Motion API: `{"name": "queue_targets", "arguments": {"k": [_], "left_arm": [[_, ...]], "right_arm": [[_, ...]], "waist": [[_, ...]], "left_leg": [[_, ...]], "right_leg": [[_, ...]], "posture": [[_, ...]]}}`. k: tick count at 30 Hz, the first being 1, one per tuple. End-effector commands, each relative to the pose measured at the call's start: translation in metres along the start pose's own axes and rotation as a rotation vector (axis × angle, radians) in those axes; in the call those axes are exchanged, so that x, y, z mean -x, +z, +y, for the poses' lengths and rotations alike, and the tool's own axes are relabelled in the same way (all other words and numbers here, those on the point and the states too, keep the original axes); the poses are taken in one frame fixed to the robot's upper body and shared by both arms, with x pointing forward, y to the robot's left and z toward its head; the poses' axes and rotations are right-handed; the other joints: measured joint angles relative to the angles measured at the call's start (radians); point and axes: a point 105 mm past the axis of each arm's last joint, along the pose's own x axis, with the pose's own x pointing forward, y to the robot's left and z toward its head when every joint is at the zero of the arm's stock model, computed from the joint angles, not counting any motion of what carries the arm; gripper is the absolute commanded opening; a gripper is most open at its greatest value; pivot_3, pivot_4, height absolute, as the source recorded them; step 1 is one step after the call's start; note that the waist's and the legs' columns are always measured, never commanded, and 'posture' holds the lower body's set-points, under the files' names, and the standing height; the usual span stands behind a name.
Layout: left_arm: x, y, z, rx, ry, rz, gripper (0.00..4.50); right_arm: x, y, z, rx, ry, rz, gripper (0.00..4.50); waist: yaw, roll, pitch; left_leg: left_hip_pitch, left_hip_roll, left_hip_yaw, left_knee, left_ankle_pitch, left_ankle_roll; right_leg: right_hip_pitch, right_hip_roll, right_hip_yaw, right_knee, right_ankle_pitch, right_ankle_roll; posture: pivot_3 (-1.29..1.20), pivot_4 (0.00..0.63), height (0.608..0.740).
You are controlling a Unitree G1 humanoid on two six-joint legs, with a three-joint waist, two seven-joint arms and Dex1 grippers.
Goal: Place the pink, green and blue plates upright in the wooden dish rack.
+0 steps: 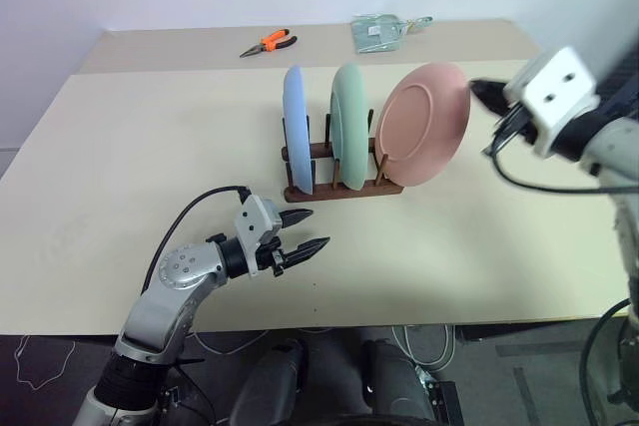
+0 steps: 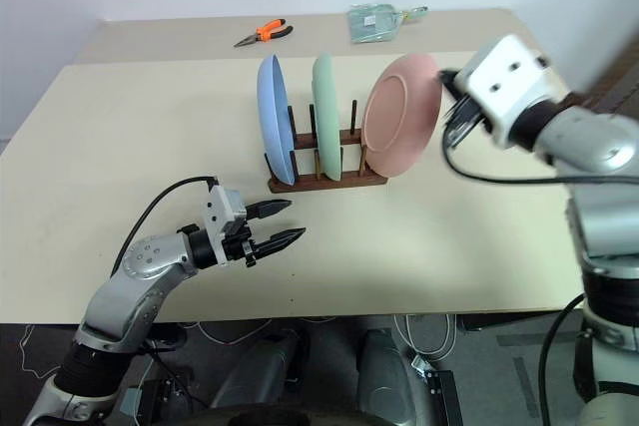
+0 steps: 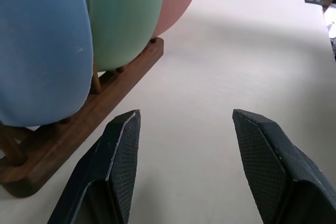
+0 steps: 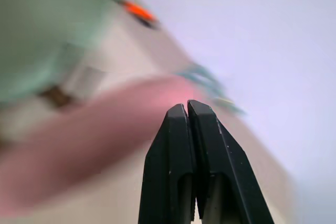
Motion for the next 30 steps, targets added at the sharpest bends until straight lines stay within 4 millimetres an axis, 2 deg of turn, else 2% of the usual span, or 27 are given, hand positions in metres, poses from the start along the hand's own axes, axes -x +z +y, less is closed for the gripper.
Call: {"name": "queue_targets", "arguments": {"k": [1,4,7,11,13,15,19,24,28,30], "left_arm": [[0.000,0.006,0.001,-0.025,-0.003,-0.022,2.87],[0.000,0.005,0.004,-0.031,0.007,-0.017,2.87],[0.003,0.002,0.006,-0.039,0.017,-0.005,2.87],[0.008,0.000,0.010,-0.045,0.042,0.003,2.87],[0.010,-0.001,0.012,-0.047,0.053,0.005,2.87],[0.011,-0.002,0.013,-0.049,0.062,0.007,2.87],[0.014,-0.003,0.020,-0.054,0.099,0.011,2.87],[0.023,-0.008,0.031,-0.060,0.157,0.039,2.87],[0.065,-0.026,0.066,-0.072,0.368,0.121,2.87],[0.090,-0.033,0.082,-0.082,0.482,0.158,2.87]], "right_arm": [[0.002,-0.016,0.004,0.099,0.004,0.064,0.04],[-0.005,-0.015,0.025,0.074,0.062,0.025,0.04],[-0.013,0.000,0.041,0.043,0.113,-0.055,0.04],[-0.017,0.023,0.048,-0.003,0.140,-0.161,0.04],[-0.017,0.026,0.048,-0.009,0.145,-0.167,0.04],[-0.018,0.018,0.047,-0.002,0.142,-0.132,0.04],[-0.016,-0.010,0.043,0.025,0.132,-0.029,0.04],[-0.012,-0.039,0.042,-0.039,0.115,0.037,0.04],[-0.004,-0.067,0.038,-0.308,0.033,0.029,0.04],[0.000,-0.078,0.043,-0.409,0.032,0.022,0.04]], "waist": [[0.000,0.000,0.000],[-0.006,0.000,0.000],[-0.009,0.000,0.000],[-0.005,0.000,0.000],[-0.002,0.000,0.000],[0.001,0.000,0.000],[0.001,0.000,0.000],[-0.004,0.000,0.000],[-0.006,0.000,0.000],[-0.004,0.000,0.000]], "left_leg": [[0.000,0.000,0.000,0.000,0.000,0.000],[0.000,0.000,0.000,0.000,0.000,0.000],[0.001,0.001,0.001,0.000,0.000,0.000],[0.001,0.001,0.001,0.001,0.000,0.000],[0.001,0.000,0.001,0.001,0.000,0.000],[0.001,0.000,0.001,0.001,0.000,0.000],[0.001,-0.001,0.001,0.001,0.000,0.000],[0.001,0.000,0.001,0.001,0.000,0.000],[0.001,0.001,0.001,0.000,0.000,0.000],[0.002,0.001,0.001,0.000,0.000,0.000]], "right_leg": [[0.000,0.000,0.000,0.000,0.000,0.000],[0.000,0.000,0.000,0.000,0.000,0.000],[-0.001,0.000,0.002,0.002,0.000,0.000],[-0.001,0.000,0.002,0.002,0.000,0.000],[-0.001,0.000,0.002,0.002,0.000,0.000],[-0.001,0.000,0.001,0.002,0.000,0.000],[0.000,0.000,0.001,0.001,0.000,0.000],[-0.001,0.000,0.002,0.002,0.000,0.000],[-0.001,0.000,0.002,0.003,0.000,0.000],[-0.001,0.000,0.002,0.003,0.000,0.000]], "posture": [[0.00,0.150,0.738],[0.00,0.150,0.738],[0.00,0.150,0.738],[0.00,0.150,0.738],[0.00,0.150,0.738],[0.00,0.150,0.738],[0.00,0.150,0.738],[0.00,0.150,0.738],[0.00,0.150,0.738],[0.00,0.150,0.738]]}}
